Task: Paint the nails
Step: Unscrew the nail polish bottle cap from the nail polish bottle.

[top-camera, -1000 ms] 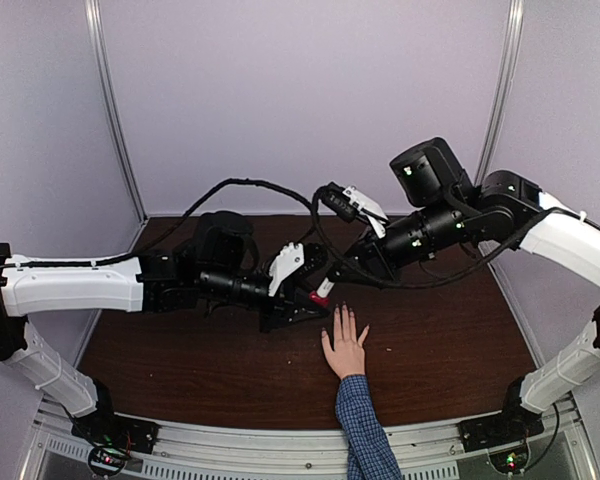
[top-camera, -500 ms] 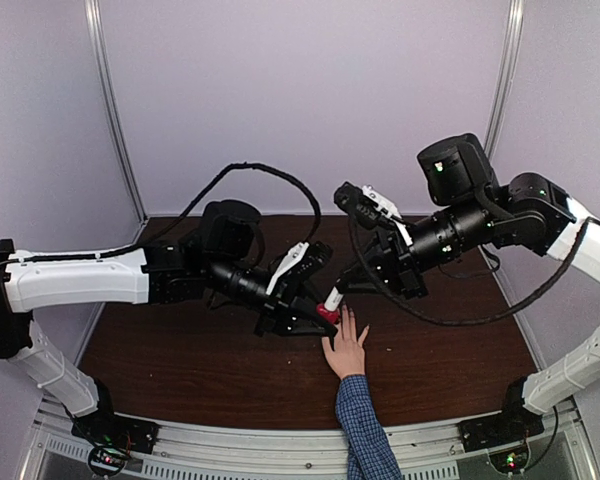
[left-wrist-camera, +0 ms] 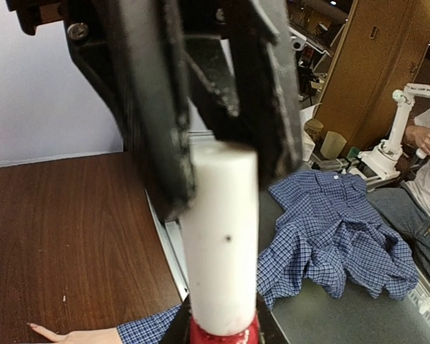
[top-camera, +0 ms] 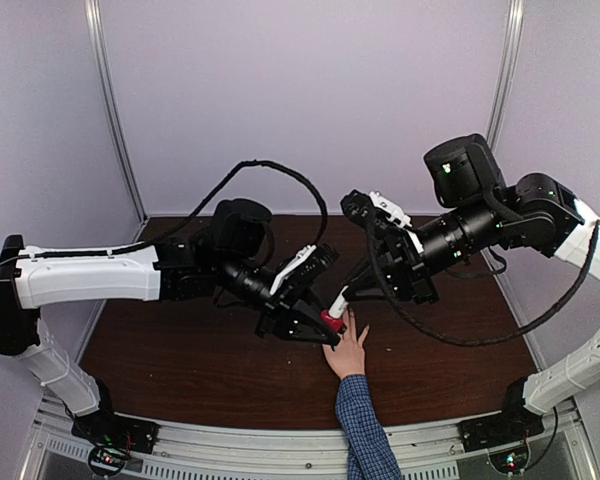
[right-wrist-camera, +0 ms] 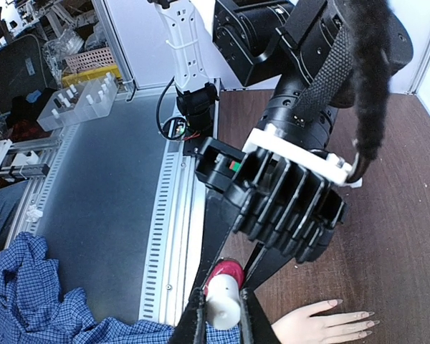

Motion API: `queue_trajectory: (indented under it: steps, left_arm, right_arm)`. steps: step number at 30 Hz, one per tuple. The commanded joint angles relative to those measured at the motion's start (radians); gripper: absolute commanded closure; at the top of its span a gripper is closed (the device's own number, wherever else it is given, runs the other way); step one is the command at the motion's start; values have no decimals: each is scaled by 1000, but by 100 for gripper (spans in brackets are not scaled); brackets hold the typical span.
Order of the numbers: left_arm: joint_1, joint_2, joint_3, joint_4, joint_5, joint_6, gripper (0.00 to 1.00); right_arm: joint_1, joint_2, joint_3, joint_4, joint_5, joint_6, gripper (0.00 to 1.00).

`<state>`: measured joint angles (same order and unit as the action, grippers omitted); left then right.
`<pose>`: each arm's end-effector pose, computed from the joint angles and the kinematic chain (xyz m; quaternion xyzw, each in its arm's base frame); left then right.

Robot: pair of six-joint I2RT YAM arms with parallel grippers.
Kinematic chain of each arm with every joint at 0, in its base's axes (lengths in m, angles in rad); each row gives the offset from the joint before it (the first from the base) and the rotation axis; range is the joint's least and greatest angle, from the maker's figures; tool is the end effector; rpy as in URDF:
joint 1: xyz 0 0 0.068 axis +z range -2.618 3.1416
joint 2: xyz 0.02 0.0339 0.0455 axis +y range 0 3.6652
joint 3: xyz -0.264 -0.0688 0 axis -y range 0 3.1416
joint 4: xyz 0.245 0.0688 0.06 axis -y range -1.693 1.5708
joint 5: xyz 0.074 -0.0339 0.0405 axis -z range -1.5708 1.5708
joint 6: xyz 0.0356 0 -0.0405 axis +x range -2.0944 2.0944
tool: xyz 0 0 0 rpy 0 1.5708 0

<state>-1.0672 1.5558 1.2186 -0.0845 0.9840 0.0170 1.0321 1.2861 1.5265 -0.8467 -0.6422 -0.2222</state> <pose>0.1442 -0.3231 0.3147 0.6016 0.5013 -0.5832 0.2157 0.1119 0.2288 0.4251 -0.6119 0.5948 0.4304 0.2943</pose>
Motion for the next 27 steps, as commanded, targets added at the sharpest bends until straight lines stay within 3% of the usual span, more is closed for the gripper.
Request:
queue_trajectory:
  steps: [1,6,10,18,27]
  left_arm:
    - [-7,-48,-5,37,-97,39,100]
    - [-8,-93,-55,76,-372,40,100]
    - [-8,-122,-103,158,-610,4,100]
    - [-17,-106,-116,195,-905,-45,100]
    - [-47,-74,-94,199,-962,-27,100]
  right_arm:
    - [-6,-28,5,-17,85,18,79]
    - [-7,-51,-7,28,208,99,45]
    - [-9,-52,-8,47,326,175,34]
    - [-9,3,-4,75,451,347,35]
    - [-10,48,-19,113,521,430,40]
